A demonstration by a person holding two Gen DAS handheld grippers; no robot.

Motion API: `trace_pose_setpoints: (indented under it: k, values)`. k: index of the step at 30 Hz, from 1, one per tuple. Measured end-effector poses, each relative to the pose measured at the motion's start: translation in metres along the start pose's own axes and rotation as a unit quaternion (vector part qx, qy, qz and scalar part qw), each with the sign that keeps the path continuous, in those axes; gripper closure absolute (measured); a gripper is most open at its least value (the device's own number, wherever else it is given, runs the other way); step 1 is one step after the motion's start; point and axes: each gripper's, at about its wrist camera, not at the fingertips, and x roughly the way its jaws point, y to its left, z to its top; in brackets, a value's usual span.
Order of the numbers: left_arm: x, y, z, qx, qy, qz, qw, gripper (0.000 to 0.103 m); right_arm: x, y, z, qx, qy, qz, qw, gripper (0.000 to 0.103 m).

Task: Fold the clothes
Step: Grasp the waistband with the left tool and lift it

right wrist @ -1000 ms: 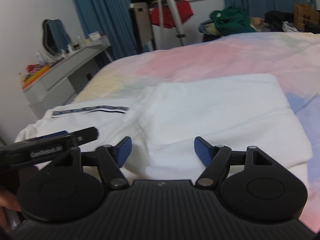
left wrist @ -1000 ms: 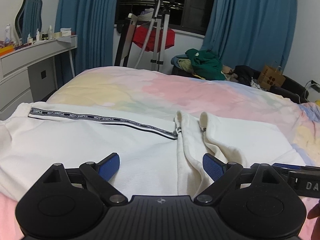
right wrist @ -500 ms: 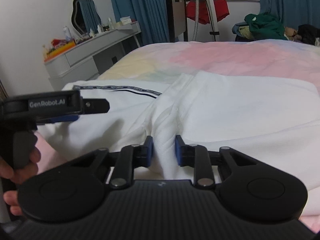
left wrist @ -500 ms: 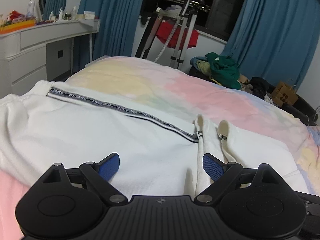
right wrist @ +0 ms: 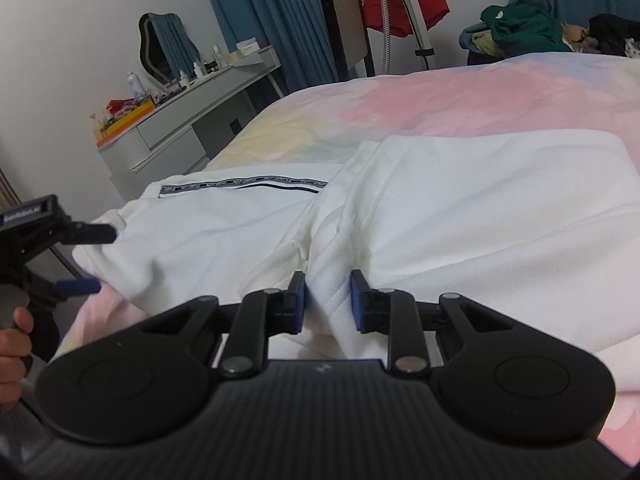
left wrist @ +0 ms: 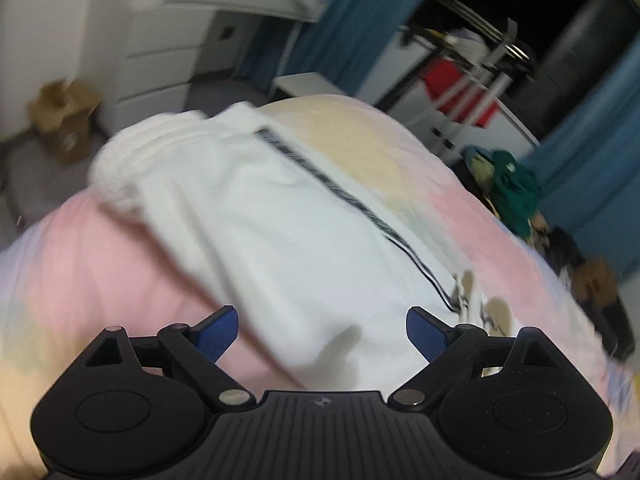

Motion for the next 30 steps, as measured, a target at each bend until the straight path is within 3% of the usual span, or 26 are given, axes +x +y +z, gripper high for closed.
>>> trace_pose_setpoints:
  k: [4, 6, 8, 12, 16, 21, 23, 26, 28, 30]
  values:
    - [0.013, 0.022, 0.007, -0.052, 0.041, 0.009, 0.9978, 0.009, 0.003, 0.002, 0.0, 0.0, 0.004, -0.003, 1.0, 0.077]
    - [0.03, 0.036, 0.012, -0.088, 0.077, 0.008, 0.9931, 0.009, 0.004, 0.003, 0.001, -0.001, 0.005, -0.006, 1.0, 0.077]
    - [0.043, 0.05, 0.016, -0.134, 0.086, 0.002, 0.9872, 0.01, 0.002, 0.003, 0.001, 0.001, 0.003, -0.006, 1.0, 0.076]
    - [0.056, 0.071, 0.029, -0.211, 0.052, -0.024, 0.9759, 0.011, -0.004, -0.002, 0.005, 0.022, -0.004, -0.014, 1.0, 0.076]
    - [0.065, 0.076, 0.04, -0.218, 0.02, -0.014, 0.9757, 0.016, -0.016, -0.004, 0.01, 0.021, -0.032, -0.04, 0.998, 0.076]
    - [0.07, 0.079, 0.045, -0.232, -0.027, -0.006, 0.9724, 0.04, -0.026, -0.007, 0.013, 0.01, -0.06, -0.071, 0.996, 0.076]
    - [0.071, 0.077, 0.047, -0.224, -0.041, -0.002, 0.9738, 0.058, -0.033, -0.007, 0.015, 0.007, -0.085, -0.075, 0.994, 0.076]
    - [0.064, 0.066, 0.051, -0.2, -0.059, 0.002, 0.978, 0.077, -0.044, -0.008, 0.018, 0.003, -0.122, -0.08, 0.989, 0.076]
    - [0.057, 0.057, 0.053, -0.175, -0.071, 0.007, 0.9819, 0.081, -0.043, -0.012, 0.019, 0.007, -0.126, -0.086, 0.988, 0.076]
    - [0.053, 0.045, 0.055, -0.149, -0.083, 0.017, 0.9852, 0.083, -0.029, -0.021, 0.019, 0.023, -0.096, -0.088, 0.991, 0.076]
